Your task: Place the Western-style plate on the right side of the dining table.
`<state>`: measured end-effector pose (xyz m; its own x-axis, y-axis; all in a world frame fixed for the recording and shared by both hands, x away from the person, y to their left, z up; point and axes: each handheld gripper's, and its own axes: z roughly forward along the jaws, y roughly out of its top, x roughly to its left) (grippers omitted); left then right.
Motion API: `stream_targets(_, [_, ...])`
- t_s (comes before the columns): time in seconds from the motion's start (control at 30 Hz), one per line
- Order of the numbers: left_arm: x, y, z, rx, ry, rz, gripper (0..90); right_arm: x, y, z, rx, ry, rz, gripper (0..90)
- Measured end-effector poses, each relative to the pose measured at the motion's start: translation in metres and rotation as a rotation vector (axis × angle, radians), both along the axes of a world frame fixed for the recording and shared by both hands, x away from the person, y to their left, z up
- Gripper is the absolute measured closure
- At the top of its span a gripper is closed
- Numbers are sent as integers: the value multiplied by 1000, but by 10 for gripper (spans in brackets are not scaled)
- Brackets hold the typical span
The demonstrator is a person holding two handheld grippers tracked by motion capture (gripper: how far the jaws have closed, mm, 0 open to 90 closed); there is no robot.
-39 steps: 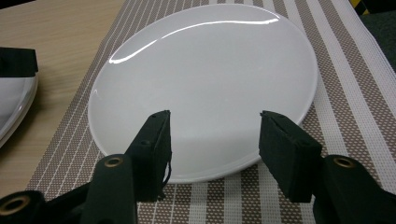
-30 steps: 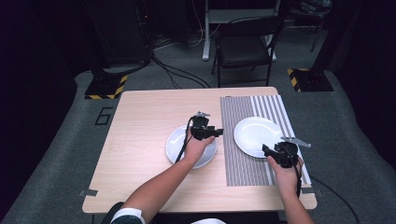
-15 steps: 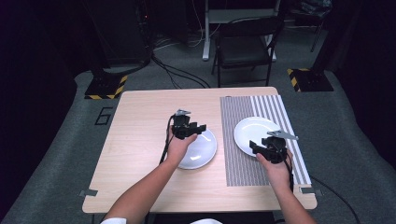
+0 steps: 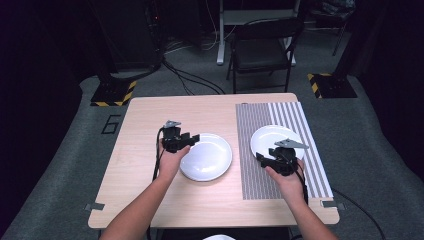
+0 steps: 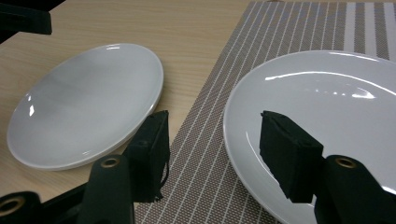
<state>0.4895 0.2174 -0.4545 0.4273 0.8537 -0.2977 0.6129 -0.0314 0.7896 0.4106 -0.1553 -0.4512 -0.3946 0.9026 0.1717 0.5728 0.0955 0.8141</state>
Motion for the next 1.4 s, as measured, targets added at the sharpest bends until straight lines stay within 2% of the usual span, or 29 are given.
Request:
stream_targets(0.27, [-12, 33, -2, 18, -5, 46, 475, -2, 10, 1, -4, -3, 47, 420])
stream_targets(0.5, [-22, 51, -9, 30, -2, 75, 471, -5, 20, -4, -7, 1, 82, 419])
stream_targets(0.83, [-34, 69, -22, 80, 13, 67, 464, -13, 37, -16, -36, -3, 151, 420])
stream_targets(0.93, [-36, 75, -25, 93, 22, 61, 461, -15, 41, -20, -46, 8, 169, 420])
stream_targets(1.13, [-40, 83, -33, 96, 22, 69, 458, -19, 46, -26, -71, 19, 199, 419])
stream_targets(1.3, [-41, 86, -39, 119, 37, 67, 455, -24, 51, -37, -115, 9, 216, 420])
stream_targets(1.4, [-42, 86, -42, 124, 27, 65, 455, -25, 53, -40, -123, 6, 225, 420])
